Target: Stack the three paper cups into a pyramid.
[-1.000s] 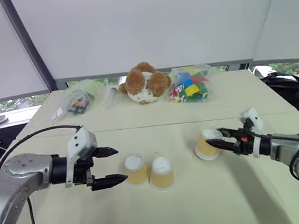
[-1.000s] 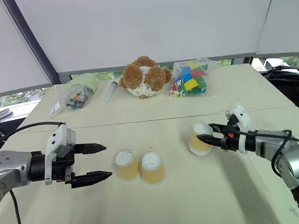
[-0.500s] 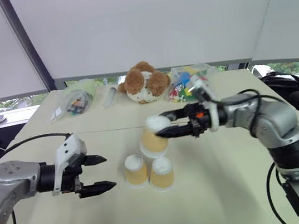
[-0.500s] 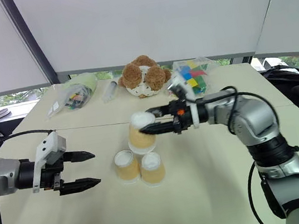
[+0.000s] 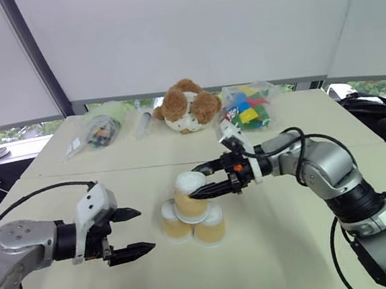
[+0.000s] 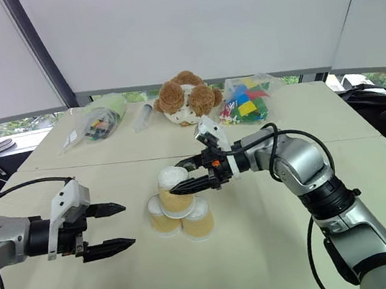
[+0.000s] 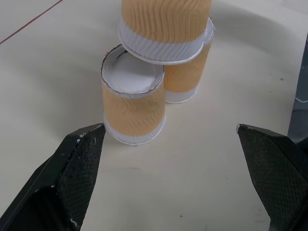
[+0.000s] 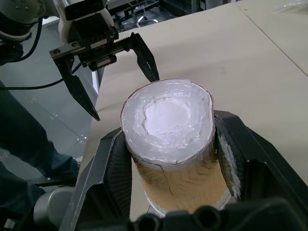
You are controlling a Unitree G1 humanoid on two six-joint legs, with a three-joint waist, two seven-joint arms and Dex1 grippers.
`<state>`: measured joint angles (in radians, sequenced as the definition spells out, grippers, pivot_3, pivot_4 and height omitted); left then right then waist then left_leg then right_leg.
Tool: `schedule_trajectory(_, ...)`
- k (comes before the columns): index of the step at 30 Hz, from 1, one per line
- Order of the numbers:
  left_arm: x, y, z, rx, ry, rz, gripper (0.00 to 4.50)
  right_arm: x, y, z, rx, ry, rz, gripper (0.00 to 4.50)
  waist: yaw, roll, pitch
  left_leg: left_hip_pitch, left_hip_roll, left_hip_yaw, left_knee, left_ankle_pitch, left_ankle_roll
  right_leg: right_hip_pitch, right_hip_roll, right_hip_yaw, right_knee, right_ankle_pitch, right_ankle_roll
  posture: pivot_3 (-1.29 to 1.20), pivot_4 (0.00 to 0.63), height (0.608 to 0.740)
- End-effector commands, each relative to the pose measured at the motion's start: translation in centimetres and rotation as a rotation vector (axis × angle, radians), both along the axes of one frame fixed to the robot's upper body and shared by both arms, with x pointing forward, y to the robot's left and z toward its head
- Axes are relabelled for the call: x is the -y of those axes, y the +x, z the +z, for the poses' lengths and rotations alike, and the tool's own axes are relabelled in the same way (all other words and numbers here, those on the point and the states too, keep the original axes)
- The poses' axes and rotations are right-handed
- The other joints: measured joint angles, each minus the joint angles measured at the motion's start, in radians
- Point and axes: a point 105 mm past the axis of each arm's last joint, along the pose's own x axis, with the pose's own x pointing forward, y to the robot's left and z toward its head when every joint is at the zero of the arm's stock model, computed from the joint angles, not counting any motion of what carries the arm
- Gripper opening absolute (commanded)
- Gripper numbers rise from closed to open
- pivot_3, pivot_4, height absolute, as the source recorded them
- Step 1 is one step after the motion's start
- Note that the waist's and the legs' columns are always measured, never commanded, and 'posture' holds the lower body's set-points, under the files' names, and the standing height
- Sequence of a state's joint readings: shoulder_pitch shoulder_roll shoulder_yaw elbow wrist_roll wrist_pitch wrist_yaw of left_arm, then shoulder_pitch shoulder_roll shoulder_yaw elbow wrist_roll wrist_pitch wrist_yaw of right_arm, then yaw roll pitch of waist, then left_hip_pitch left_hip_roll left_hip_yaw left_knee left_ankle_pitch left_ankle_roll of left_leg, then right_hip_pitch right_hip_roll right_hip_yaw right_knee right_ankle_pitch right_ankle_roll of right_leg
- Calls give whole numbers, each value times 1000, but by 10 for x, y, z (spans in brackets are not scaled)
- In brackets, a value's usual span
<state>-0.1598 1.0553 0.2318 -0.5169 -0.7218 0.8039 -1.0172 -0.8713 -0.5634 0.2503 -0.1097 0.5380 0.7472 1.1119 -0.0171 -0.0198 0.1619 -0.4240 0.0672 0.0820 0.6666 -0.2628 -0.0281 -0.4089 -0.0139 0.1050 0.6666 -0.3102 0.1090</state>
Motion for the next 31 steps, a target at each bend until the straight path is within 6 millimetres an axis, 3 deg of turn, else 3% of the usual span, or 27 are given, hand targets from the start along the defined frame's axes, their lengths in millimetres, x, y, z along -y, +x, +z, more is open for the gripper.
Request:
schedule_trajectory(1,1,-2,11,49,1,-3,4500,-3,0,8,54,5,13,2095,0,0,0,0,0,0,0,0,0,0,0,0,0,0,0,0,150,740)
schedule_trajectory(6,2,-1,10,50,-4,-4,4500,-3,0,6,41,-1,20,2095,0,0,0,0,0,0,0,0,0,0,0,0,0,0,0,0,150,740)
schedule_trajectory(7,3,-1,10,50,-5,-4,4500,-3,-1,6,36,0,24,3140,0,0,0,0,0,0,0,0,0,0,0,0,0,0,0,0,150,740)
schedule_trajectory(10,3,0,9,49,-8,-5,4500,-4,-1,8,38,8,18,4392,0,0,0,0,0,0,0,0,0,0,0,0,0,0,0,0,150,740)
schedule_trajectory(15,3,3,11,48,-24,-2,4500,-3,1,27,64,72,2,4460,0,0,0,0,0,0,0,0,0,0,0,0,0,0,0,0,150,740)
schedule_trajectory(21,2,5,13,42,-63,13,4500,15,-5,59,65,183,-6,4460,2,0,0,0,0,0,0,0,0,0,0,0,0,0,0,0,150,740)
schedule_trajectory(24,1,9,16,41,-118,41,4500,32,-11,102,12,381,-17,4460,1,0,0,0,0,0,0,0,0,0,0,0,0,0,0,0,150,740)
schedule_trajectory(26,-4,11,12,30,-114,70,4500,49,-14,113,10,431,-57,4460,0,0,0,0,0,0,0,0,0,0,0,0,0,0,0,0,150,740)
schedule_trajectory(28,-9,10,8,15,-104,88,4500,64,-14,106,15,397,-123,4460,2,-1,0,0,0,0,-1,0,0,0,0,0,-1,0,0,0,150,740)
schedule_trajectory(31,-15,11,-1,-21,-155,143,4500,101,-14,48,5,115,-273,4460,7,-2,-1,0,0,-1,-2,0,0,1,-1,-1,-3,0,0,0,150,740)
